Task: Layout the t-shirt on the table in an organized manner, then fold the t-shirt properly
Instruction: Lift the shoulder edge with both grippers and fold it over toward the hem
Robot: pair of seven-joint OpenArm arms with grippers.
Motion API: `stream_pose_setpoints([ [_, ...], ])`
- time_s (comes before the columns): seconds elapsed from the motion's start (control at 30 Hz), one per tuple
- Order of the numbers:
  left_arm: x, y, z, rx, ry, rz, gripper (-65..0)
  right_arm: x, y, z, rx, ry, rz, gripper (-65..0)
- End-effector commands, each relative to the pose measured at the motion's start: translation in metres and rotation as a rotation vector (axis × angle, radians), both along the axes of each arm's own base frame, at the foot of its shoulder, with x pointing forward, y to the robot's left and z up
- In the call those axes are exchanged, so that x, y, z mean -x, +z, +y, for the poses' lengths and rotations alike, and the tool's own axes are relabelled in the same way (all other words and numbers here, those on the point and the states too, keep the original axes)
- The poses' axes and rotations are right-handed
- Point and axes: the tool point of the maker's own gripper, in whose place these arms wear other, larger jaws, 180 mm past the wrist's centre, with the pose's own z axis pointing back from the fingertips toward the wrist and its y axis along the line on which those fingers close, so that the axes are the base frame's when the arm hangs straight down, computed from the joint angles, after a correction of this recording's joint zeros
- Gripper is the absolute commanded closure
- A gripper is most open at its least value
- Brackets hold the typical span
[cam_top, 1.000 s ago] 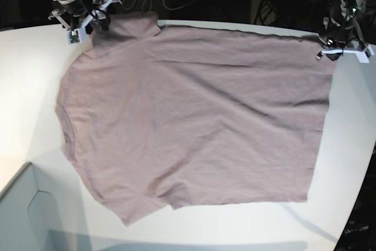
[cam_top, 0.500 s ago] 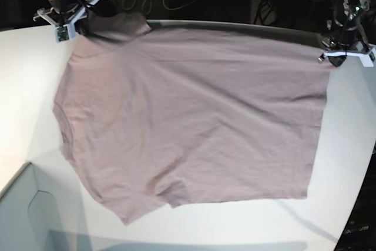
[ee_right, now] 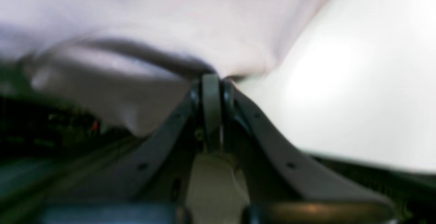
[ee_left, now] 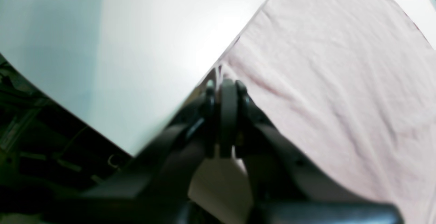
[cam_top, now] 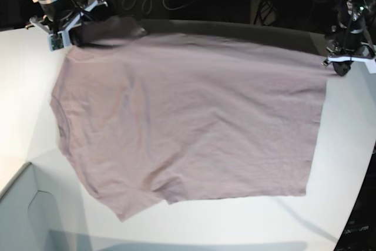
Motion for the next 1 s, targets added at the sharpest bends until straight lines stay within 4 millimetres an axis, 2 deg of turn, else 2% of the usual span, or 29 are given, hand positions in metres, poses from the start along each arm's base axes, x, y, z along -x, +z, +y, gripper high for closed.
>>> stream_pose_setpoints([
  [0.0,-0.011,0.017,0.006,-0.033,0.0,-0.053,0.0,-0.012,0.012,0.0,0.001,0.006,-0.058,0.0],
  [0.27,-0.059,0.047,0.006,-0.034,0.002,-0.18,0.0,-0.074,0.036,0.0,-0.012,0.001,-0.208,0.0],
  [0.4,-0.082,0.052,0.008,-0.012,0.014,-0.221,0.0,-0.101,0.03,0.005,-0.061,-0.008,-0.231,0.0],
  [0.5,-0.094,0.045,0.013,0.009,0.029,-0.218,0.0,-0.119,0.021,0.003,-0.087,-0.006,-0.23,0.0],
  [0.7,-0.103,0.024,0.022,0.043,0.053,-0.177,0.0,-0.154,0.01,0.001,-0.085,0.072,-0.217,0.0],
  [0.97,-0.12,0.017,0.031,0.068,0.07,-0.169,0.0,-0.2,0.015,0.003,-0.069,0.164,-0.225,0.0],
])
